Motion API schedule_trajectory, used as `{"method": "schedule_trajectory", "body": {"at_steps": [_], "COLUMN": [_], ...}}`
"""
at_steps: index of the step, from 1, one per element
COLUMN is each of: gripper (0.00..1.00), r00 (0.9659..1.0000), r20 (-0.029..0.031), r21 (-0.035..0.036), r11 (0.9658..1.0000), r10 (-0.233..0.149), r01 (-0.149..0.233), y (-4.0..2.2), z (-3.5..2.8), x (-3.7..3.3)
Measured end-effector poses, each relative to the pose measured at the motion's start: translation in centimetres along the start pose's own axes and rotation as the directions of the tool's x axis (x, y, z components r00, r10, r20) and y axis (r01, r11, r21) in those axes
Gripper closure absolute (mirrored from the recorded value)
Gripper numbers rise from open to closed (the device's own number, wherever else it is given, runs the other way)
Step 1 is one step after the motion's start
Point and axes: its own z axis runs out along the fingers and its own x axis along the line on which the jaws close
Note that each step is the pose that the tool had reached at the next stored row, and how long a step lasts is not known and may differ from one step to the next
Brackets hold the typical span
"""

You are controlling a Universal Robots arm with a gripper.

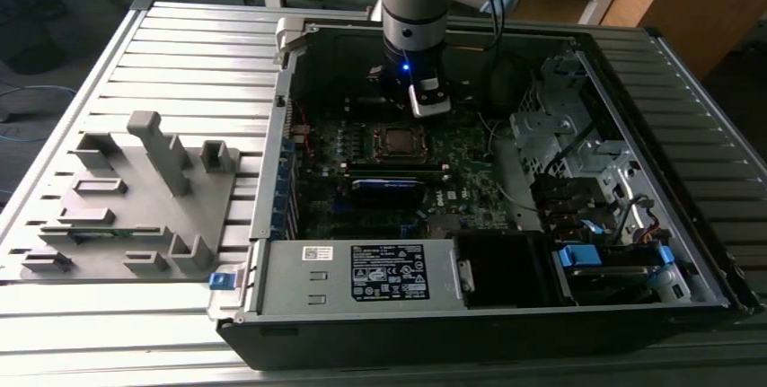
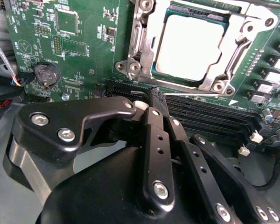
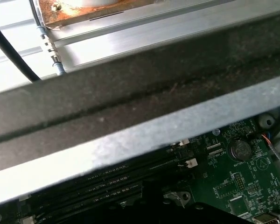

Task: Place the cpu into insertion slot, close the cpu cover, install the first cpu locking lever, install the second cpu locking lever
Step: 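Install the first cpu locking lever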

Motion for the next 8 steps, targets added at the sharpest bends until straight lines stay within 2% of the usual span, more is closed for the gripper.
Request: {"method": "schedule_trajectory", "body": {"at_steps": [3,8], "gripper": [0.9,0.9], "r00": [1.0,1.0], "r20": [0.0044,0.0059], "r21": [-0.0023,-0.0082], "r11": [1.0,1.0], "r10": [-0.001,-0.001], "r01": [0.001,0.001], "y": [-0.04,-0.07], "z": [-0.01,-0.02], "x": [0.11,0.25]}}
